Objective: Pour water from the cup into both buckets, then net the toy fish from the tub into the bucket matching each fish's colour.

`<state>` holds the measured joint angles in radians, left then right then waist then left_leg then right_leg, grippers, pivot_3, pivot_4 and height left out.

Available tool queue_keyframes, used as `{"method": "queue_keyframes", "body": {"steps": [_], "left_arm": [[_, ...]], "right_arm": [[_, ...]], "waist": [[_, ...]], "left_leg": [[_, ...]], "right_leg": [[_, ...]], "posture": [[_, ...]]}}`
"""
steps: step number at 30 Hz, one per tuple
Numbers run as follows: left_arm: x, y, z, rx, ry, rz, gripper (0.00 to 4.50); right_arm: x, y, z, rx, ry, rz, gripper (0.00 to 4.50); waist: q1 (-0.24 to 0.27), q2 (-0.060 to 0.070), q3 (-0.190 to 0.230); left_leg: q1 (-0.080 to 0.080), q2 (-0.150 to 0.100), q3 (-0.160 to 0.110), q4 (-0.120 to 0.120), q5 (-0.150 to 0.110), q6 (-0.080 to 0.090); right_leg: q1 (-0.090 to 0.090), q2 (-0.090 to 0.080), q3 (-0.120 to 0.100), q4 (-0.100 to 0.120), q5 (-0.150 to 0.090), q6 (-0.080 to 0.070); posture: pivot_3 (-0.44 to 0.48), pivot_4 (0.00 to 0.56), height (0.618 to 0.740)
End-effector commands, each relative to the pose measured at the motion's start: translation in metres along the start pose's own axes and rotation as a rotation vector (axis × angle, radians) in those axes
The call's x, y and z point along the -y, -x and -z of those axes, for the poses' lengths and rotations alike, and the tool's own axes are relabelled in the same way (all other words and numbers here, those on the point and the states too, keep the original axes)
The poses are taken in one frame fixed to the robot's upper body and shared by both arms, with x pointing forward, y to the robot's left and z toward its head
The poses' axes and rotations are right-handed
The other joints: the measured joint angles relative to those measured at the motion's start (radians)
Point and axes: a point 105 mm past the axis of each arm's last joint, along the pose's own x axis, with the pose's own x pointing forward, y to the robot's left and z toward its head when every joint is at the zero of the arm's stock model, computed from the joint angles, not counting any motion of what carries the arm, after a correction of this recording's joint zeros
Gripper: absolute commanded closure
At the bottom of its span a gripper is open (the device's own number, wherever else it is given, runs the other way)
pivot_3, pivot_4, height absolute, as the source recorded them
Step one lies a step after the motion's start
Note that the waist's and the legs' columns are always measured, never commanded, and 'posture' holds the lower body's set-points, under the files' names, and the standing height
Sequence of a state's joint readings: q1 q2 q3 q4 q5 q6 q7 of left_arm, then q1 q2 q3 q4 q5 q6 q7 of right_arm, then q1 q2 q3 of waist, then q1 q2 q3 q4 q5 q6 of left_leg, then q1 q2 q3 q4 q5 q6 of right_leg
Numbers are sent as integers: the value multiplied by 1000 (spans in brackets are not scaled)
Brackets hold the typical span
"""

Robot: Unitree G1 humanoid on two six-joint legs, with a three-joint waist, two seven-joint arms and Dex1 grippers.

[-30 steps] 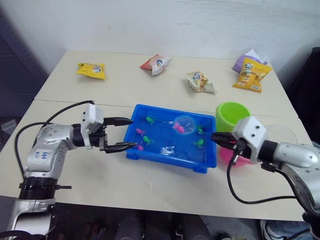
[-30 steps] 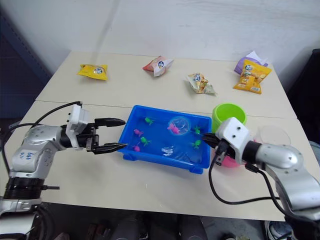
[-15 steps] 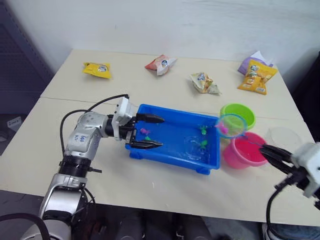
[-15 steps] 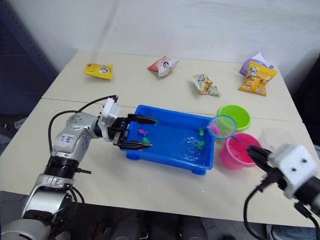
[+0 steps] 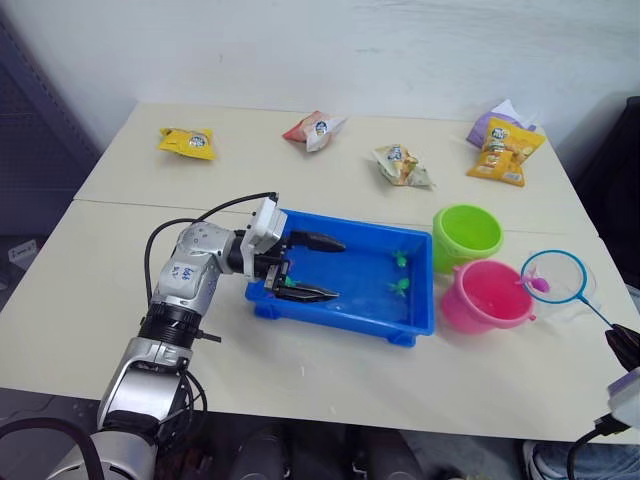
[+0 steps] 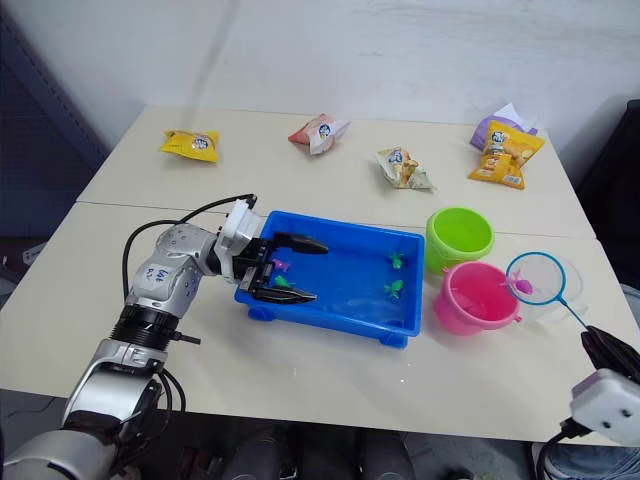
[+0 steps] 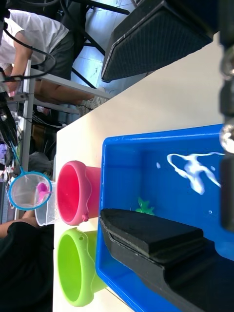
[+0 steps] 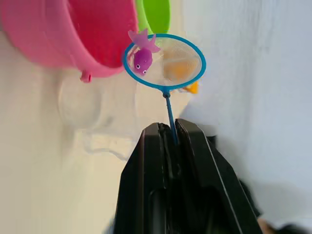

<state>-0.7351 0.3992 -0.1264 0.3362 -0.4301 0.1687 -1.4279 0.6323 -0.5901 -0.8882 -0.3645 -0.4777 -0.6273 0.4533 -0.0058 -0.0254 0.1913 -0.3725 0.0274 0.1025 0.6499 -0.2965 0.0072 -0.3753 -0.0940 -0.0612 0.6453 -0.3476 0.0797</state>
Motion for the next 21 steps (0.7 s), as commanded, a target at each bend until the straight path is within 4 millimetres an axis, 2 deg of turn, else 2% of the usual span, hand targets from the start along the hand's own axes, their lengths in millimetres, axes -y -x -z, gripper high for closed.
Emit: {"method": "queue_keyframes", "body": {"steps": [1,3,6,12,16,19,21], "left_arm": [[1,-4,-8,17,-32,5,65],[1,-4,-8,22,-31,-3,65],[-1,-3,-8,26,-32,-20,65],[-2,-1,-7,27,-32,-46,65],[-3,1,-7,27,-34,-57,65],[-3,4,-7,20,-36,-69,65],[-3,11,-6,6,-36,-93,65]], "right_arm": [[7,-3,2,22,172,62,4500],[10,-5,-8,81,271,101,4500],[9,-8,-10,93,372,145,4500],[-7,-13,-4,114,361,137,4500],[-5,-13,-7,143,415,167,4500],[-4,-14,-8,139,331,186,4500],[4,-18,-16,162,92,234,4500]], "waist": [[2,0,0],[3,0,0],[4,0,0],[1,0,0],[1,1,0],[1,1,0],[-2,1,0]], "left_leg": [[0,0,0,0,0,0],[0,0,0,0,1,-1],[0,0,0,-1,1,-2],[1,0,0,-1,1,-2],[1,0,0,-1,1,-2],[1,1,0,-1,1,-2],[1,1,1,-1,1,-2]], "right_leg": [[0,0,0,0,0,0],[0,0,0,0,0,0],[0,0,0,0,-1,-1],[0,1,0,1,-1,-1],[0,1,1,1,-1,-1],[0,1,1,1,-1,-1],[0,1,1,1,-1,-1]], "posture": [[0,150,738],[0,150,738],[0,150,738],[0,150,738],[0,150,738],[0,150,738],[0,150,738]]}}
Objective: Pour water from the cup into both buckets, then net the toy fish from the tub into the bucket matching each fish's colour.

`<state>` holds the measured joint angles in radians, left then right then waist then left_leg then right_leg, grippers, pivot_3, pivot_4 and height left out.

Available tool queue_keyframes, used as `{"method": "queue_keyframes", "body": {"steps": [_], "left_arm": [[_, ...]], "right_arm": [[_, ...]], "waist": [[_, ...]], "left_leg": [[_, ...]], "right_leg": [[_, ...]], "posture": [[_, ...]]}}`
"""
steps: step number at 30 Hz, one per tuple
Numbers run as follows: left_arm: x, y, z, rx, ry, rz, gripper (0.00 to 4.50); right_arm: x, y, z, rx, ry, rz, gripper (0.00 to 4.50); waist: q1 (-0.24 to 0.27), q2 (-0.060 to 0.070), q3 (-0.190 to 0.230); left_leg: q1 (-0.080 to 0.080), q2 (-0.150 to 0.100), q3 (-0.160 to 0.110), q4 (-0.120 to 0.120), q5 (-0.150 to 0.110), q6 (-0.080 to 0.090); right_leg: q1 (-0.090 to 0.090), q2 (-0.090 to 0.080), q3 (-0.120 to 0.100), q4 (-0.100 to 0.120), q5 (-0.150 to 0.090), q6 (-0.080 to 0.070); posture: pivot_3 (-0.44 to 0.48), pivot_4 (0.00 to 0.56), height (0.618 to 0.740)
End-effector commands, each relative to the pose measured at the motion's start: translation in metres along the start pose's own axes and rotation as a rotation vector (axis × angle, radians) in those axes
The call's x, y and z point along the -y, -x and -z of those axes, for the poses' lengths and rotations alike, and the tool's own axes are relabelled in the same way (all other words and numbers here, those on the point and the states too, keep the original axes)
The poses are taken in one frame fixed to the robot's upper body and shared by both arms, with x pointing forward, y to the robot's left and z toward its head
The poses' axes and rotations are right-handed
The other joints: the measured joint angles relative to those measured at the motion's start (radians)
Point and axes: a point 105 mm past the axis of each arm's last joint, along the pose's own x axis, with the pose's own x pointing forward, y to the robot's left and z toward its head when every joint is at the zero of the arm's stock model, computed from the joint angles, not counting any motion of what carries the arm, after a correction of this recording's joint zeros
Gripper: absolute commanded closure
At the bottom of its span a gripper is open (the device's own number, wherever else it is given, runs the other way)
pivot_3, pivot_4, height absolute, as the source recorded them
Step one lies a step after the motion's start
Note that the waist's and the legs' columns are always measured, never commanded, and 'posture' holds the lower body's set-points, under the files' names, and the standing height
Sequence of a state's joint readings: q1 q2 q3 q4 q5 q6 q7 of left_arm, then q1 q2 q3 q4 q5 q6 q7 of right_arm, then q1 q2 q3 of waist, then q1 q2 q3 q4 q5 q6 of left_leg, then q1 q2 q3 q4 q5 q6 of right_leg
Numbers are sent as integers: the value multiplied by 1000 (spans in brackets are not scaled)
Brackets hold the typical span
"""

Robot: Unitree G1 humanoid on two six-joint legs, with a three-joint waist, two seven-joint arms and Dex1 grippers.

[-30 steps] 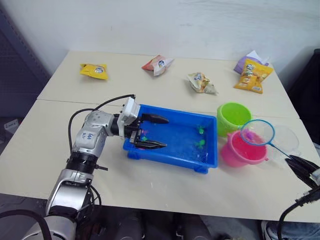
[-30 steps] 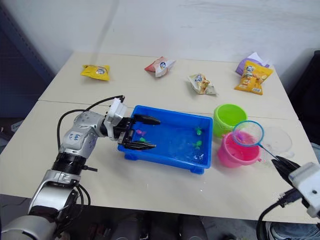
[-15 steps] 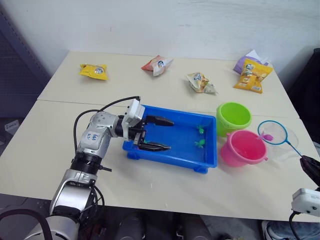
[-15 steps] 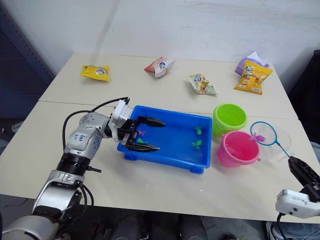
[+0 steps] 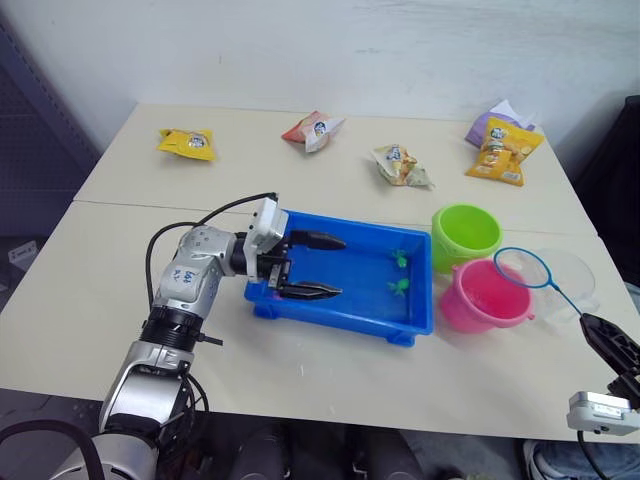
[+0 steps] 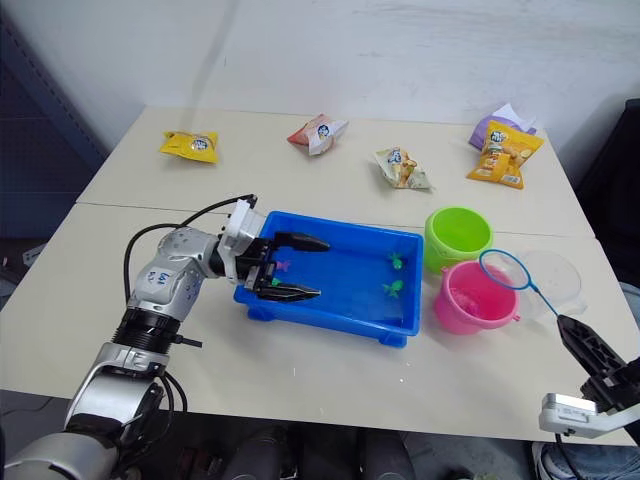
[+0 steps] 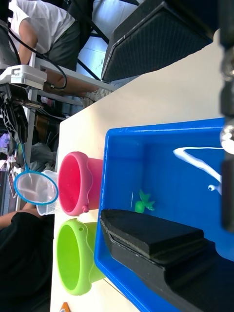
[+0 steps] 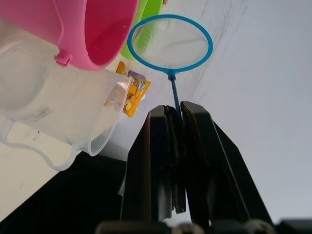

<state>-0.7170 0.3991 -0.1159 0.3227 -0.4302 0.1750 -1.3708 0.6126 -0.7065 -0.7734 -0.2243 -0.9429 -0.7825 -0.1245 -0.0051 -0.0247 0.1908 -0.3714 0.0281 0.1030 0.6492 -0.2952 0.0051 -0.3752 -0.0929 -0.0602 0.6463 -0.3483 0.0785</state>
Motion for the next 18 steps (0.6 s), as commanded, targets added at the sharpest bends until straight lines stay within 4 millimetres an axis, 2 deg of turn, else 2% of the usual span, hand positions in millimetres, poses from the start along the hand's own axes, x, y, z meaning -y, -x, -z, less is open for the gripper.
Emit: {"method": "queue_keyframes", "body": {"steps": [1,4,7,9,11,15,18], "left_arm": [[0,14,-7,-8,-42,-45,65],[0,28,-3,-37,-34,-91,65],[0,45,1,-63,-30,-153,65],[1,64,4,-88,-33,-224,65],[3,83,7,-123,-37,-296,65],[6,104,2,-159,-68,-395,65],[13,117,-2,-184,-74,-446,65]], "right_arm": [[20,-8,-7,6,-355,104,4500],[38,-20,-25,96,-745,124,4500],[61,-31,-41,220,-997,124,4500],[68,-46,-64,353,-1166,-2,4500],[68,-64,-86,446,-1233,-163,4500],[57,-93,-112,472,-1261,-401,4500],[58,-115,-133,536,-1203,-453,4500]], "waist": [[-5,0,0],[-16,0,0],[-24,0,0],[-25,0,0],[-33,-1,0],[-24,-1,0],[-9,-1,0]], "left_leg": [[1,0,0,0,0,0],[1,1,-1,0,0,0],[2,2,-2,0,0,1],[2,2,-2,1,0,2],[2,2,-2,1,-1,3],[1,2,-5,1,-1,3],[-3,1,-8,2,-1,3]], "right_leg": [[0,0,0,0,0,0],[1,0,0,1,0,0],[2,0,0,2,0,0],[2,0,0,2,0,0],[2,-1,0,3,0,0],[1,-1,-2,4,0,-1],[-1,-3,-5,3,-1,-2]], "posture": [[0,150,738],[0,150,738],[0,150,738],[0,150,738],[0,150,738],[0,150,738],[0,150,738]]}}
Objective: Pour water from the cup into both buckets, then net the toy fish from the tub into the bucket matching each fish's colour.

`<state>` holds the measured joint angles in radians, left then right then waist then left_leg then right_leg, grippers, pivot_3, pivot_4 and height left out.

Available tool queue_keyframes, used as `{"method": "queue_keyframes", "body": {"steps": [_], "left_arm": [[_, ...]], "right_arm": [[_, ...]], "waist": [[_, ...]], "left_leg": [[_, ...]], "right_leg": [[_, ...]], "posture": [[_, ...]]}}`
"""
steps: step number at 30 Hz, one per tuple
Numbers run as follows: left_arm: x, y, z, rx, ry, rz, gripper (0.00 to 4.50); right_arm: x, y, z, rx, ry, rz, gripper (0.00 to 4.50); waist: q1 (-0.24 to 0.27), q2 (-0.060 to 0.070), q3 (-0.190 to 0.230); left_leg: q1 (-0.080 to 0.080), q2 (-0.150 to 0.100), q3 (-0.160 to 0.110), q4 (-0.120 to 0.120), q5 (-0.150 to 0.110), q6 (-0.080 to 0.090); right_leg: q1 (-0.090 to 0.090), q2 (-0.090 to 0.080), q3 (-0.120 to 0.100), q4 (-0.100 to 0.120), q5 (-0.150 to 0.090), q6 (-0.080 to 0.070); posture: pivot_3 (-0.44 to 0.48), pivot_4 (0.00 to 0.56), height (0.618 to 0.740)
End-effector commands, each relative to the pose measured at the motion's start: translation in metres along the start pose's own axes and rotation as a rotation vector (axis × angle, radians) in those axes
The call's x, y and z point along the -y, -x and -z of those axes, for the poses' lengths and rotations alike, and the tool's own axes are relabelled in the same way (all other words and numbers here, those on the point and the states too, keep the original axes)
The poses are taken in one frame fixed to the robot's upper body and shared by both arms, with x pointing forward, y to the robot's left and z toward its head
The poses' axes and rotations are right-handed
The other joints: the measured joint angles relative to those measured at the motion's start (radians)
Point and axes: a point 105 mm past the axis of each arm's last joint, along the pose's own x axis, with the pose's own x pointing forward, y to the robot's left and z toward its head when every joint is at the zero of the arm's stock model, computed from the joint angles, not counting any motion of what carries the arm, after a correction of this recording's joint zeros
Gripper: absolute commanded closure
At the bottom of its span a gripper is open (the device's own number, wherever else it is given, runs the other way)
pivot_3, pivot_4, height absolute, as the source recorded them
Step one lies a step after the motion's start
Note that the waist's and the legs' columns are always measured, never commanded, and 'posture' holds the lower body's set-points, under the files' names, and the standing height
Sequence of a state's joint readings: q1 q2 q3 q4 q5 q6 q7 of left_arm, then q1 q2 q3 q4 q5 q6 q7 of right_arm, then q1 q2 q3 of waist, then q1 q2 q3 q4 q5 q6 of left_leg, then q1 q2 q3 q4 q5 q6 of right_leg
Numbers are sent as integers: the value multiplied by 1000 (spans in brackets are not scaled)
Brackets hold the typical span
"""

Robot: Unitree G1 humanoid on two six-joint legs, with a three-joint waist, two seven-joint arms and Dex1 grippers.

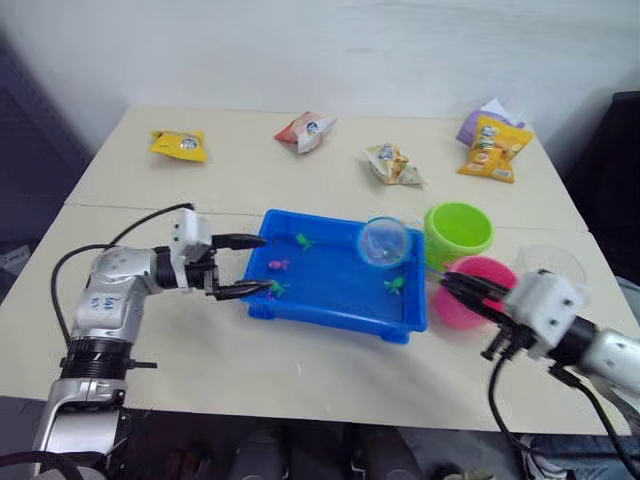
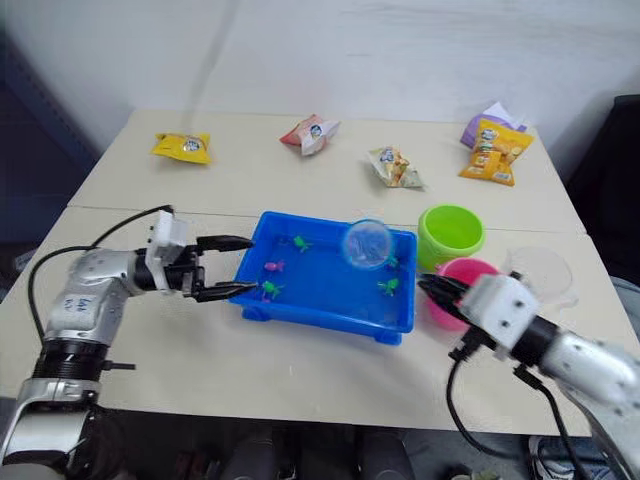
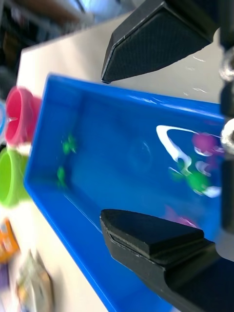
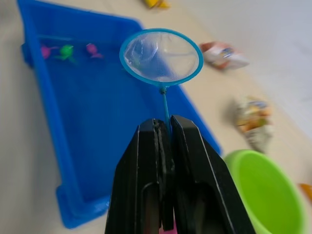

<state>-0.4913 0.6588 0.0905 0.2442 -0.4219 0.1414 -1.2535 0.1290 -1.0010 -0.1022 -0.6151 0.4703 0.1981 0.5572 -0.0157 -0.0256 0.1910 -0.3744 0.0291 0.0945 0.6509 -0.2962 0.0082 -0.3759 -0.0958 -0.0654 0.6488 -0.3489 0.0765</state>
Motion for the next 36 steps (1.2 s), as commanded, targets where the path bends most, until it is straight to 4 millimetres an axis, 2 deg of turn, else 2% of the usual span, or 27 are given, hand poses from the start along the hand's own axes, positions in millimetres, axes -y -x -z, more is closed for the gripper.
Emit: {"method": "queue_keyframes", "body": {"steps": [1,5,9,12,22,26,31,36], "left_arm": [[3,21,-13,-22,-54,-65,65],[9,41,-9,-87,-44,-107,65],[11,50,-5,-111,-22,-141,65],[12,52,-5,-112,-9,-154,65],[24,52,-5,-114,2,-170,65],[22,58,1,-167,-9,-127,65],[23,68,11,-231,-25,-52,65],[23,67,11,-226,-26,-31,65]], "right_arm": [[-10,-35,-3,10,37,-101,4500],[-12,-65,-2,10,119,-163,4500],[-5,-85,-2,-3,141,-170,4500],[-1,-92,0,-24,162,-176,4500],[-9,-79,13,-111,256,-255,4500],[-7,-73,22,-179,302,-286,4500],[-8,-68,24,-220,322,-335,4500],[-12,-70,24,-235,331,-377,4500]], "waist": [[0,0,0],[-6,-1,0],[-7,-1,0],[-12,-1,0],[-12,-1,0],[-14,-1,0],[-14,0,0],[-13,0,0]], "left_leg": [[-1,0,0,0,0,0],[-2,0,0,0,-1,1],[-3,-1,0,1,-1,1],[-3,0,0,1,-1,1],[-3,0,0,0,-1,1],[-3,0,0,0,-1,1],[-2,0,0,-1,-1,0],[-3,0,1,-1,-1,1]], "right_leg": [[0,0,0,-1,0,0],[0,-1,-1,-3,0,0],[-1,-1,-2,-3,0,0],[-1,-1,-3,-3,0,0],[-1,-1,-3,-3,0,0],[-1,-1,-3,-3,0,0],[-1,-1,-3,-3,0,0],[-1,-1,-3,-3,0,0]], "posture": [[0,150,738],[0,150,738],[0,150,738],[0,150,738],[0,150,738],[0,150,738],[0,150,738],[0,150,738]]}}
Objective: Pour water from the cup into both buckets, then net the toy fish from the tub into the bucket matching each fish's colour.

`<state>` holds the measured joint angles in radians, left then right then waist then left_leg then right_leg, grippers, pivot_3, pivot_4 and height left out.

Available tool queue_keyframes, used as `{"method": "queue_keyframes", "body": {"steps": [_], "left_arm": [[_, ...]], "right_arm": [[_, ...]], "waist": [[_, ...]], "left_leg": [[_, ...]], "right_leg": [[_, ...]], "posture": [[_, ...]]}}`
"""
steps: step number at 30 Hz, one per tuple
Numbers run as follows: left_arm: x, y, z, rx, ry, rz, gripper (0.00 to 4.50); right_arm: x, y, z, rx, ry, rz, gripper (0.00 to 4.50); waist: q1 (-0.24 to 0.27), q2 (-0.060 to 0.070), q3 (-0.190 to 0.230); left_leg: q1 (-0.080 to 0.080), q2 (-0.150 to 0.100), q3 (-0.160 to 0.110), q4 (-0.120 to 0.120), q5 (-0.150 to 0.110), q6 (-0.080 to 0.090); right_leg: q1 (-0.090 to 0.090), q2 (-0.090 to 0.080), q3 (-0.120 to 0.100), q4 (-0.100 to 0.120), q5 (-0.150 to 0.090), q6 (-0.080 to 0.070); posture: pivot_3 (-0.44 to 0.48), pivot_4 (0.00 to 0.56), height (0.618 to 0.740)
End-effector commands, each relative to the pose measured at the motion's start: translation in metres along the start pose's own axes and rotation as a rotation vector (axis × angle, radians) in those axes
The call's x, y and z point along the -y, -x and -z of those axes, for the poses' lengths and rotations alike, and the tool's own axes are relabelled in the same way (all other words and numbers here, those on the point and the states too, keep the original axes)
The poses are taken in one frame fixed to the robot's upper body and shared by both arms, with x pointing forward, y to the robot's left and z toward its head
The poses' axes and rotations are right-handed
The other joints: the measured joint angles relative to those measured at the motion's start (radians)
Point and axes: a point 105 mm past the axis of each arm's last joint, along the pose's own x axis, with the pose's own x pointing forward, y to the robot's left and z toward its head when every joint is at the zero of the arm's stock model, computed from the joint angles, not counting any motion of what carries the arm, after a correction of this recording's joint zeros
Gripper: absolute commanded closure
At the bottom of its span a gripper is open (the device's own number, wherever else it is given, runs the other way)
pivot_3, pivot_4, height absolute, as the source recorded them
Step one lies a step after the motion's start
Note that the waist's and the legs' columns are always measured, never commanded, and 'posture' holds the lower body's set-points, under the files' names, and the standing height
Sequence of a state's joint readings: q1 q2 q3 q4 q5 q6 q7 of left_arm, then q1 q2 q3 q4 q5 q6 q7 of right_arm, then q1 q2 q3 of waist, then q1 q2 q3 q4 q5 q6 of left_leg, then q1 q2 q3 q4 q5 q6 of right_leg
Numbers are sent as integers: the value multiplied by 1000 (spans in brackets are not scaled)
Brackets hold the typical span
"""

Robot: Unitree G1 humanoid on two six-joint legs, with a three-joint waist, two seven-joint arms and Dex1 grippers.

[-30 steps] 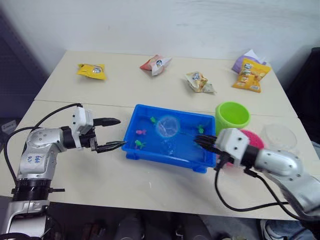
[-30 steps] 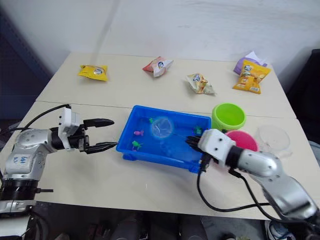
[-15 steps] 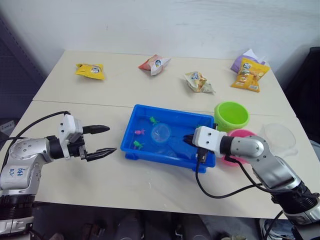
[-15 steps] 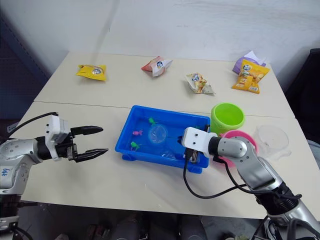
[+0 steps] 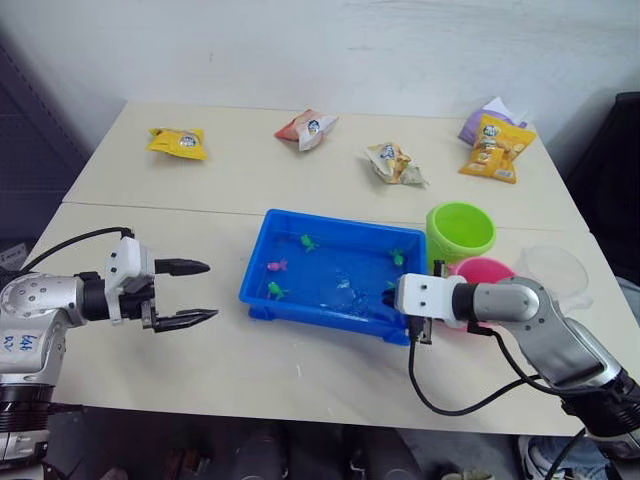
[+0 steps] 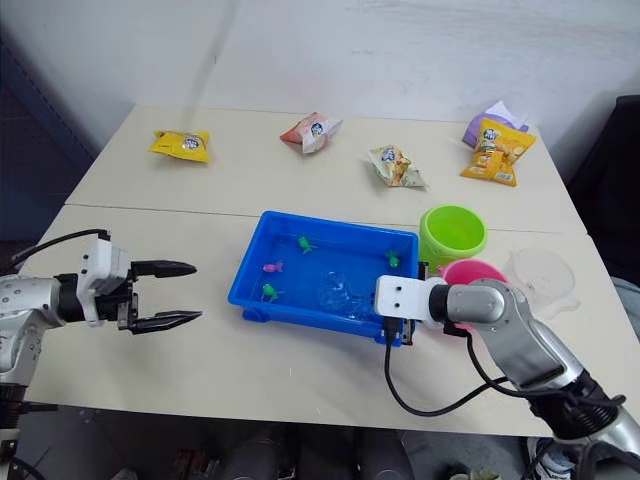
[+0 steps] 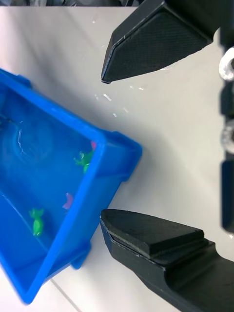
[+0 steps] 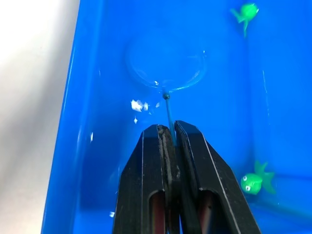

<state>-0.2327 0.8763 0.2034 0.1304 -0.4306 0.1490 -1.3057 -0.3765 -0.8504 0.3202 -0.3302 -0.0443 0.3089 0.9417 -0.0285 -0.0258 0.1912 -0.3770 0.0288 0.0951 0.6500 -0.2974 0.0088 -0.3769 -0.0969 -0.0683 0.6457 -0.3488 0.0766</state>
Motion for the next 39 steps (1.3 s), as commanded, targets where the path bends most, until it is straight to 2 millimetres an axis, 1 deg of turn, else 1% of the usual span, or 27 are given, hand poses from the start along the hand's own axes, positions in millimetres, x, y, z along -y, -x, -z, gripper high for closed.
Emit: {"method": "queue_keyframes", "body": {"steps": [1,6,11,13,14,17,21,22,25,28,32,35,39], "left_arm": [[-1,1,-10,8,-55,10,65],[-1,2,-10,16,-41,-9,65],[-5,8,-8,3,-15,-30,65],[-6,10,-8,-4,-15,-31,65],[-7,10,-9,-6,-16,-31,65],[-10,10,-13,-9,-21,-33,65],[-12,8,-13,-10,-20,-36,65],[-12,8,-13,-9,-19,-37,65],[-13,6,-13,-5,-17,-39,65],[-13,4,-12,-1,-15,-41,65],[-14,1,-12,4,-14,-41,65],[-13,0,-13,8,-15,-38,65],[-13,-1,-13,11,-14,-36,65]], "right_arm": [[1,0,-12,16,50,-19,4500],[-6,-7,-20,52,34,-57,4500],[0,-19,-25,66,27,-44,4500],[6,-21,-25,57,40,-16,4500],[13,-22,-26,57,48,18,4500],[31,-15,-32,68,65,98,4500],[40,-9,-43,111,66,132,4500],[42,-7,-49,133,67,142,4500],[42,-6,-68,205,56,138,4500],[32,-13,-80,254,38,96,4500],[24,-26,-84,259,37,63,4500],[19,-33,-79,216,79,43,4500],[17,-36,-75,182,119,33,4500]], "waist": [[0,0,0],[-2,0,0],[-3,0,0],[-2,0,0],[-1,0,0],[-1,0,0],[-1,0,0],[-1,0,0],[-5,0,0],[-5,0,0],[-2,0,0],[-2,0,0],[-3,0,0]], "left_leg": [[0,0,0,0,0,0],[0,0,0,0,0,0],[0,0,0,0,0,0],[0,0,0,0,0,0],[0,0,0,0,0,0],[0,0,0,0,0,0],[0,0,0,0,0,0],[0,0,0,0,0,0],[0,0,0,0,0,0],[0,0,0,0,0,0],[-1,0,0,0,0,0],[-1,0,0,0,0,0],[-1,0,0,0,0,0]], "right_leg": [[0,0,0,0,0,0],[0,0,0,0,0,0],[0,0,0,1,0,0],[0,0,0,1,0,0],[0,0,0,0,0,0],[-1,0,0,1,0,0],[-1,0,0,0,0,0],[-1,0,0,0,0,0],[-1,0,0,0,0,0],[-1,0,0,1,0,0],[-1,0,0,1,0,0],[-1,0,0,1,0,0],[-1,0,-1,1,0,0]], "posture": [[0,150,738],[0,150,738],[0,150,738],[0,150,738],[0,150,738],[0,150,738],[0,150,738],[0,150,738],[0,150,738],[0,150,738],[0,150,738],[0,150,738],[0,150,738]]}}
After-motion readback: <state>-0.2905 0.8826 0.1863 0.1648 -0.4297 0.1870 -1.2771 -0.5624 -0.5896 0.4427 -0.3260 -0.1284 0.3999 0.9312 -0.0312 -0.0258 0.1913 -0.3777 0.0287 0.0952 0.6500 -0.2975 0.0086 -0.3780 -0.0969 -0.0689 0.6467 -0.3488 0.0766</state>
